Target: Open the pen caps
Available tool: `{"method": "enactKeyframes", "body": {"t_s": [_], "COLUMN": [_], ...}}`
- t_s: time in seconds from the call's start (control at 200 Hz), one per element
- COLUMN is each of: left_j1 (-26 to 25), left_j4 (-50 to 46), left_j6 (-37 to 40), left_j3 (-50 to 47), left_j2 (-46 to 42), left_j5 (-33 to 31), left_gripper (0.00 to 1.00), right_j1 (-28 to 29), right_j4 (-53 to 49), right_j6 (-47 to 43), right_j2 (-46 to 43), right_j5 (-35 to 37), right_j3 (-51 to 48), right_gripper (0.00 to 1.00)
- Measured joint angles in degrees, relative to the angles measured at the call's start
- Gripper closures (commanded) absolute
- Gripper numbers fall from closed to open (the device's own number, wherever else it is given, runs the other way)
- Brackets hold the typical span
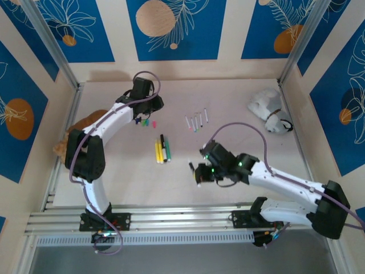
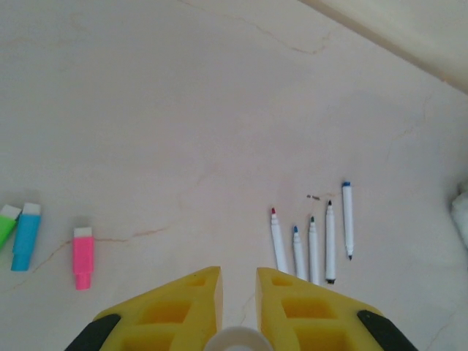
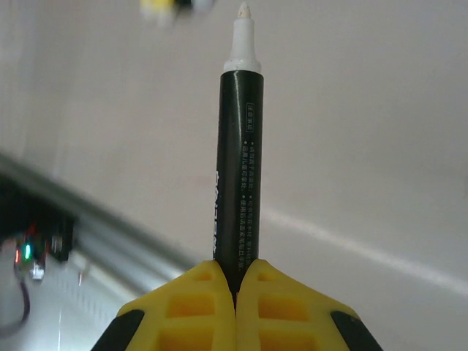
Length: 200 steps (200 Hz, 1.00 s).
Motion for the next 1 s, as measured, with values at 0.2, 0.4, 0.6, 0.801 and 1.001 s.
{"method": "enactKeyframes", "body": {"t_s": [0.2,0.4,0.6,0.801,1.001], "left_j1": [0.2,0.2,0.3,0.3,0.3], "left_j4": [-5.0,-9.6,-14.0,-17.4,-20.9], "left_j6": [4.3,7.4,9.5,11.1,11.6], "left_j3": [3.7,9.2,13.8,16.6,18.4], "left_j2": [3.3,10.2,16.7,21.1,24.0], "left_j5": [0.0,0.2,0.2,0.0,-0.8], "left_gripper": [1.0,1.0,1.0,1.0,1.0], "right_j1": [-11.6,-16.1,-17.7,-17.5,-17.4], "right_j4": [5.9,10.4,12.8,12.9,12.8], "right_j6": [-9.2,-14.4,-16.9,-18.5,-19.2], "right_j2": [16.9,31.3,42.3,48.9,51.5], "right_j5": [1.5,1.6,0.7,0.4,0.4], "right_j3": [11.5,24.2,32.6,37.9,41.5], "right_gripper": [1.0,1.0,1.0,1.0,1.0]}}
